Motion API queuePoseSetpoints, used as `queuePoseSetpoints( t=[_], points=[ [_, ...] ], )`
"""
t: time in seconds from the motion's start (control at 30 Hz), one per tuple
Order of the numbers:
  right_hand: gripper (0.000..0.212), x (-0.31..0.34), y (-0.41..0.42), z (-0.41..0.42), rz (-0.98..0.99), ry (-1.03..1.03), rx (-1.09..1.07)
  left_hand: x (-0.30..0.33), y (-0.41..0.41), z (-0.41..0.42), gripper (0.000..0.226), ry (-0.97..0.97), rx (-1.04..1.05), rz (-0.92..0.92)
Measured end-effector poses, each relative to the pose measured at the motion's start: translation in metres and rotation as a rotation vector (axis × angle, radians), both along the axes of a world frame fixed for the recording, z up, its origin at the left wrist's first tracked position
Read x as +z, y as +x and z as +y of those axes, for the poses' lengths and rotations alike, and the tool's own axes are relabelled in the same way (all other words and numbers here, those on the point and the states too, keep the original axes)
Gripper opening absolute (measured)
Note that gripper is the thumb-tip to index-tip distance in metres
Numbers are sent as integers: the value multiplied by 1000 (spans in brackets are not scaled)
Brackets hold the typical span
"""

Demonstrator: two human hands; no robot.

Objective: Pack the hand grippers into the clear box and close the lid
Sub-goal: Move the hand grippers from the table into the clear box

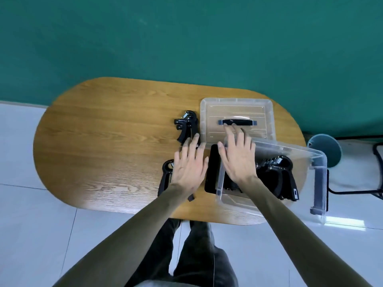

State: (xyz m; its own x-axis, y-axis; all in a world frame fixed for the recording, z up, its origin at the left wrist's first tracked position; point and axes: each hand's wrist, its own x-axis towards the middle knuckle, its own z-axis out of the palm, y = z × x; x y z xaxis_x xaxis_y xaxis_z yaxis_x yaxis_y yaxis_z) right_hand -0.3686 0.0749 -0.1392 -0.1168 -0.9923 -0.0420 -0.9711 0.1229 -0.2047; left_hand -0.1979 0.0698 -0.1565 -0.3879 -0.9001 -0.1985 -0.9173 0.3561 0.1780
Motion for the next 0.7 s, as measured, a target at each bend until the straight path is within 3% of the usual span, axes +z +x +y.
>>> queuePoseSetpoints(
  t=[0.4, 0.57, 0.7],
  points=[
    [52, -41, 100, -57, 75, 174, 207, -55, 108, 15, 57, 274, 130, -32],
    [54, -80, 103, -84, 54, 322, 147, -98, 104, 28, 70, 422, 150, -16],
    [57, -109, 106, -101, 33, 343, 79, -126, 95, 36, 74, 420, 175, 24]
  ],
)
